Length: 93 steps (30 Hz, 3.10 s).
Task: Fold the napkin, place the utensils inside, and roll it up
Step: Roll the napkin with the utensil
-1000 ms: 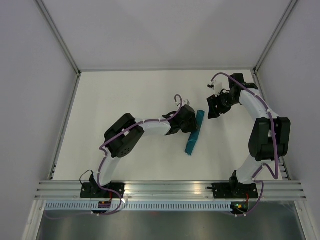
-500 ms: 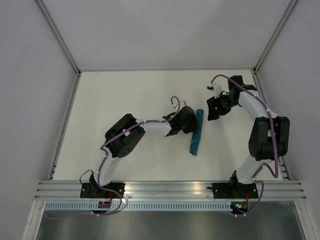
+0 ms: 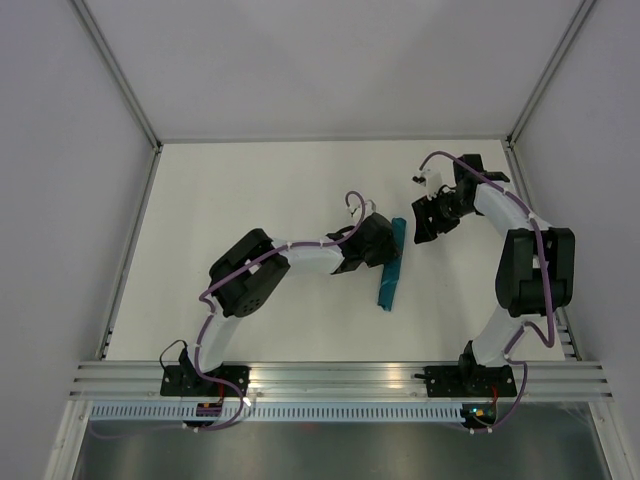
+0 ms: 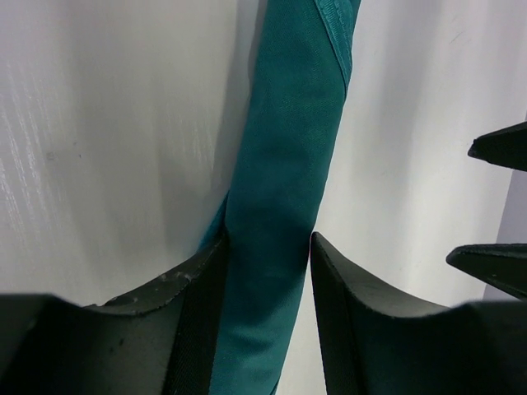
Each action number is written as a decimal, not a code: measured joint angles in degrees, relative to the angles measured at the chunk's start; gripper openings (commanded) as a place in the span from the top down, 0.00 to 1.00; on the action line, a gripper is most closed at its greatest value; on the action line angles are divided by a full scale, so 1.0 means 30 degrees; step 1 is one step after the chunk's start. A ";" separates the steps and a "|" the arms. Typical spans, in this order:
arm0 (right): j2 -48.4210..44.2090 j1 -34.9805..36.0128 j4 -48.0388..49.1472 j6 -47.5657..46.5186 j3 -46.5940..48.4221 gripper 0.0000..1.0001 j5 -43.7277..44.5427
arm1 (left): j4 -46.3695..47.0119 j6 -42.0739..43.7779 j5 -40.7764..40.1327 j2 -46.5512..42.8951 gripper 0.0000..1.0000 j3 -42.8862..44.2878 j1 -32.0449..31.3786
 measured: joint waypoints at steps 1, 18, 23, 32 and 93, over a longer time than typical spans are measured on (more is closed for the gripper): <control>0.0146 0.0000 0.0044 0.0022 0.0000 0.32 0.0000 | -0.0073 0.0189 -0.0007 -0.0007 0.50 0.0051 0.0000; 0.1056 0.0000 0.0189 0.0131 -0.0015 0.33 0.0015 | -0.1268 0.2506 -0.0590 -0.0007 0.53 0.0583 -0.0022; 0.1064 0.0000 0.0240 0.0153 -0.0015 0.33 0.0117 | -0.1566 0.3162 -0.1158 -0.0102 0.51 0.0670 -0.0168; 0.1071 0.0000 0.0321 0.0168 -0.0022 0.34 0.0342 | -0.2266 0.4758 -0.2106 -0.0240 0.49 0.0867 -0.0466; -0.2324 -0.0721 0.1472 0.1217 -0.2157 0.35 0.0736 | -0.1661 1.0018 0.0197 -0.9522 0.43 -0.7446 0.1064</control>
